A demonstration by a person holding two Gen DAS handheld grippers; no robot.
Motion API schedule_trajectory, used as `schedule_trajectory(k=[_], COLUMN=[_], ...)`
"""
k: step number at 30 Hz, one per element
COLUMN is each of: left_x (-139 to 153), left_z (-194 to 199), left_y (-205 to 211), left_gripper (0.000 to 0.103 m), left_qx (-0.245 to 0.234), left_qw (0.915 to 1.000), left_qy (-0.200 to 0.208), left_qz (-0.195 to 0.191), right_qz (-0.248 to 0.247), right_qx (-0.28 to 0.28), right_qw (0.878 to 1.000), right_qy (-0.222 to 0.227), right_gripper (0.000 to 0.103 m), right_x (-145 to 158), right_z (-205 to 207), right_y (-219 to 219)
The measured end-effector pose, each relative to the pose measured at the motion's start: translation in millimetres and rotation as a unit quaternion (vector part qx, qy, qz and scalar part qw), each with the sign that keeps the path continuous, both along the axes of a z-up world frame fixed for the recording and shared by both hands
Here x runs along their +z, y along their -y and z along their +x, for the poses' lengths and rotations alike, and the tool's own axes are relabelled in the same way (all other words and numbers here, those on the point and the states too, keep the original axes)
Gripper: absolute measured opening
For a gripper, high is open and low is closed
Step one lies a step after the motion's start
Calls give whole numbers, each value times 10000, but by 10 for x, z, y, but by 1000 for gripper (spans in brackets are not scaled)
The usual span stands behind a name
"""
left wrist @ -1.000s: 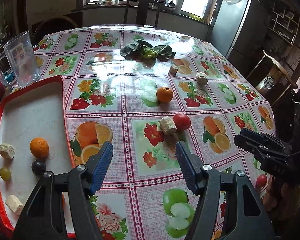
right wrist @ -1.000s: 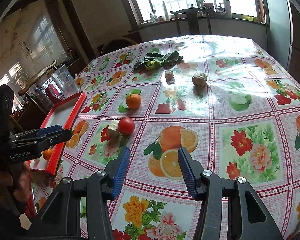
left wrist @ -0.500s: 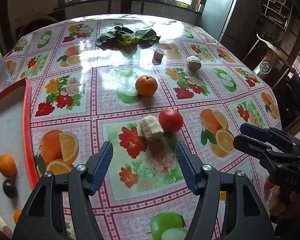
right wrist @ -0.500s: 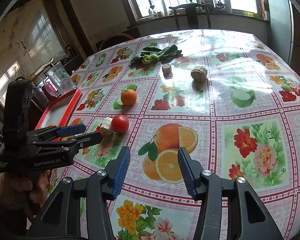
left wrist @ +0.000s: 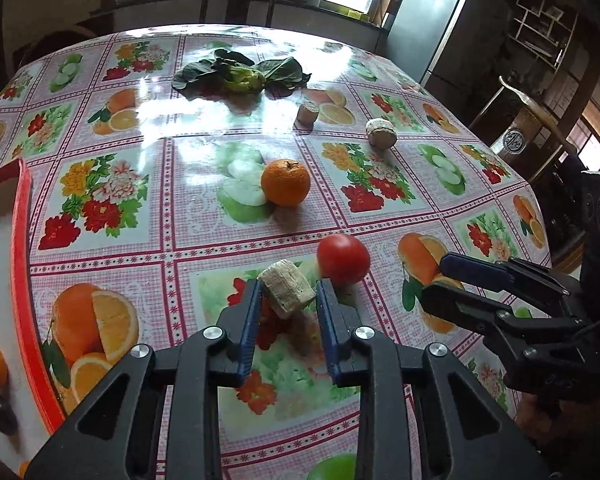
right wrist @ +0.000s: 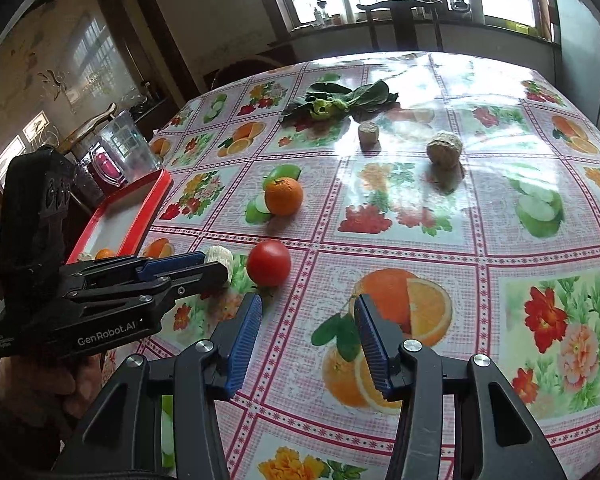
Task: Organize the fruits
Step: 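Grasp the white block with the left tool while the right tool grasps the red tomato, then carry the white block with the left tool while the right tool carries the tomato to the tray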
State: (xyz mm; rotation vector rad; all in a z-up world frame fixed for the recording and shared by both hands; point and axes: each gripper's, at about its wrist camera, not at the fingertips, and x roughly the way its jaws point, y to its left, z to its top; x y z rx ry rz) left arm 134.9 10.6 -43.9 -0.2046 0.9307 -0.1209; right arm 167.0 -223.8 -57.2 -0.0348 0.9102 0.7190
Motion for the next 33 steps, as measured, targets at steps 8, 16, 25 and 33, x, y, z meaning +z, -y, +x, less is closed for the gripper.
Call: schedule_trajectory(k=[8,16,25,33], left_x=[115,240,382,548], left_z=[-235,-386,-588,-842], left_y=[-227,-335,-434,-666], left_gripper=[25,25,25,25], left_qx=[251,357,459,740], left_qw=[9995,9990,9979,9951], left_qy=[142,272,452,648], left_qz=[-112,-70,-49,3], right_qz=[-90,-343,-88,155], right_qx=[289,326,403,631], right_qw=[9995,9988,9985,9967], right_qy=[-31,148,359,488], right_gripper=[47,30,30,30], right_x=[-71,-126,168,404], right_z=[126,97,-107,-336], right_y=[-449,-645,-706,-852])
